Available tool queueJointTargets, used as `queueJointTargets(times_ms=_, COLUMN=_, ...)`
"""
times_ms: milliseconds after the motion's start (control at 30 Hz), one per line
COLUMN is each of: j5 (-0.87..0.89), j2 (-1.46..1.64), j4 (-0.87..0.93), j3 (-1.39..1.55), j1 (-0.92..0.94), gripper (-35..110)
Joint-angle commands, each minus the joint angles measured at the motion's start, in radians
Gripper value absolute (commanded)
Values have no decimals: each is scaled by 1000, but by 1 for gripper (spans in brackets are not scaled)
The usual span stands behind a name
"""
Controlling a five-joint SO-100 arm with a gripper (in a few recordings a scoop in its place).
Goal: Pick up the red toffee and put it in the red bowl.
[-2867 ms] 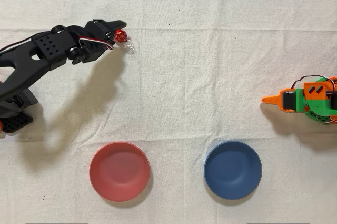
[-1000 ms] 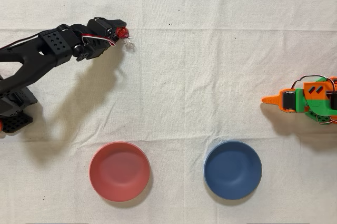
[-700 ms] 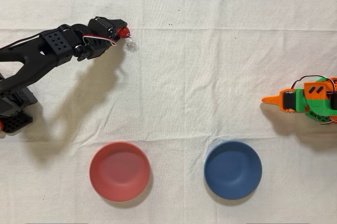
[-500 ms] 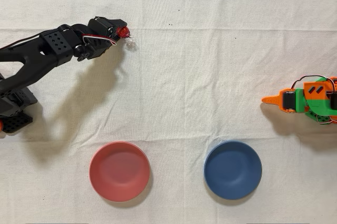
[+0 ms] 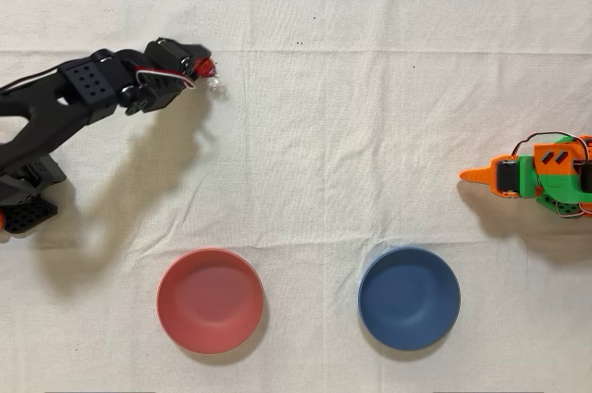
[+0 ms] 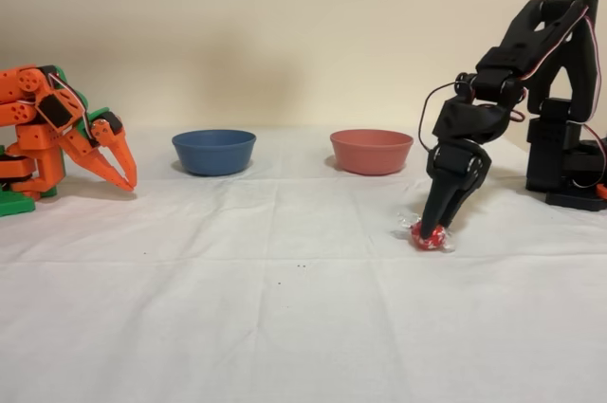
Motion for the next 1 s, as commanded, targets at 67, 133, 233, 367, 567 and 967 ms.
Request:
queueJointTargets(times_ms=67, j5=0, j2=221, j4=81, j3=34, j1=35, gripper=7)
queueJointTargets(times_ms=133, j5=3, j2=272, j4=115, j3=43, j1=55, gripper=7)
queueJointTargets(times_ms=233, j5=5, j2=341, j4=164, j3=49, j1=91, gripper=7)
queueJointTargets(times_ms=367, j5=-18, j2=414, j4=212, j3=52, j1=146, gripper=7)
queueJointTargets(times_ms=567, j5=-72, j2=497, j4=272, j3=35, j1=230, gripper=7)
queueJointTargets(times_ms=967, j5=-196, j2=568, j4=321, j3=-58, j1=497, gripper=7)
